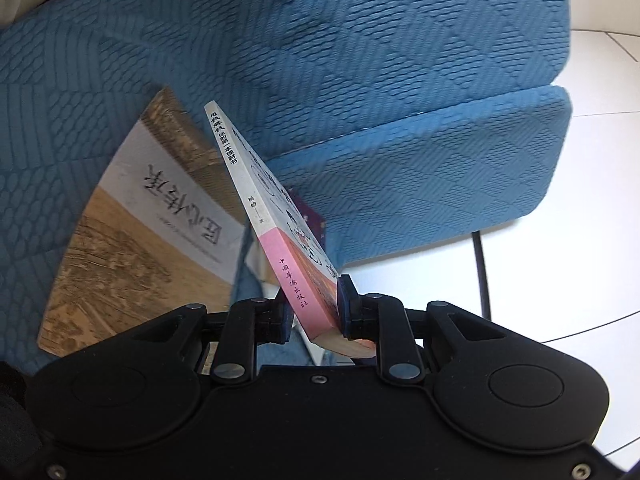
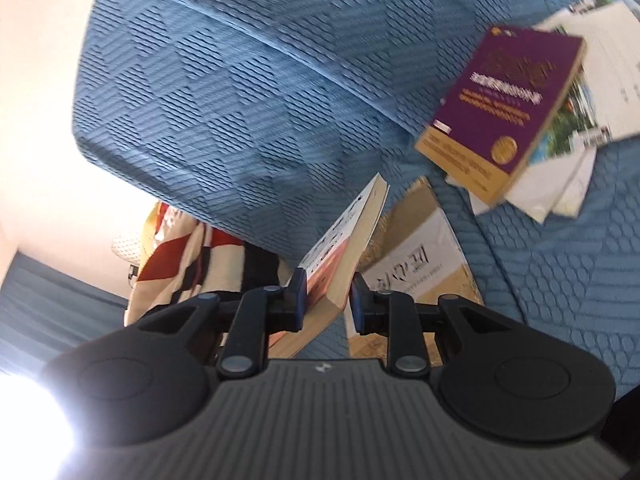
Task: Organize objects
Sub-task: 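Lower the white-and-orange book flat onto the tan book, open left gripper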
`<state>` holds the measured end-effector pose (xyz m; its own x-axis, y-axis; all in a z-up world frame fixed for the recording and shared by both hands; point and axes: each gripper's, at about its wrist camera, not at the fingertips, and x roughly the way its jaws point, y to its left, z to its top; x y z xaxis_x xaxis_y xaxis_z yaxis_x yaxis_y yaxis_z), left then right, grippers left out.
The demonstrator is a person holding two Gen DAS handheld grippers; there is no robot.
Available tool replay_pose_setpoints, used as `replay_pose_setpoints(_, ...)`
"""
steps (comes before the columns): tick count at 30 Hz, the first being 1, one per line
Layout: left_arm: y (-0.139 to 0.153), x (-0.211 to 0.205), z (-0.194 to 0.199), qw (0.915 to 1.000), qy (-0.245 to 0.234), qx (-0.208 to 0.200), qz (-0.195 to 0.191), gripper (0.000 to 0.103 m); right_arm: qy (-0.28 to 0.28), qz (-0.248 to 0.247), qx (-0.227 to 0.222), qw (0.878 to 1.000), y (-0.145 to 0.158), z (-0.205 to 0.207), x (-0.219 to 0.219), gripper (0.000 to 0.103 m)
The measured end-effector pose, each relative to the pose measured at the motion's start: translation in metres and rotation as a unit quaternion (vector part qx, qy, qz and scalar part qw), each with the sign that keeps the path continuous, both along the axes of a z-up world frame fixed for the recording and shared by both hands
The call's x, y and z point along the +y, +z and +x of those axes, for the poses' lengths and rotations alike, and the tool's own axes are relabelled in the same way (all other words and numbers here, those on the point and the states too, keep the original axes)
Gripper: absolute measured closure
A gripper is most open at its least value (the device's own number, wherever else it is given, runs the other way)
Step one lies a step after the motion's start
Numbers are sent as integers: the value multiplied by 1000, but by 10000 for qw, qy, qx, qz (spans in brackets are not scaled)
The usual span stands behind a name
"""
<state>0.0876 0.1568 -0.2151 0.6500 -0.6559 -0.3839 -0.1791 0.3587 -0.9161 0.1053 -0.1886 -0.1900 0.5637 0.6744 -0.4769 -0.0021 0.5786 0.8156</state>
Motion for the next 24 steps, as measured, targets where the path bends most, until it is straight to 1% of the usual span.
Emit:
replay_pose_setpoints(4, -15, 6, 5, 9999, -3, 144, 28, 83, -20, -96, 58, 9999, -13, 0, 6, 77)
replay_pose_setpoints(7, -21, 8, 10, 9993, -53, 312, 213, 82, 8, -253, 98, 9996, -22, 1, 13, 77)
replay_pose_setpoints(9, -26, 9, 13, 9987, -81, 424, 266, 83, 15, -362, 143, 9992, -27, 0, 17, 77)
replay_pose_setpoints(11, -28, 9, 15, 9985, -80, 428, 323, 83, -2, -375, 224, 9990, -34, -1, 20, 77)
replay_pose_setpoints(15, -31, 9, 17, 9974, -92, 504, 504, 84, 29, -445, 235, 9987, -40, -5, 24, 77)
replay_pose_setpoints(18, -35, 11, 18, 9970, -99, 565, 524, 85, 71, -463, 333, 9983, -44, -6, 26, 77)
replay_pose_setpoints(22, -38, 11, 15, 9958, -103, 655, 636, 84, 139, -524, 428, 9976, -49, -8, 29, 76)
replay_pose_setpoints(24, -40, 9, 16, 9942, -130, 755, 759, 81, 182, -603, 461, 9970, -51, -9, 31, 74)
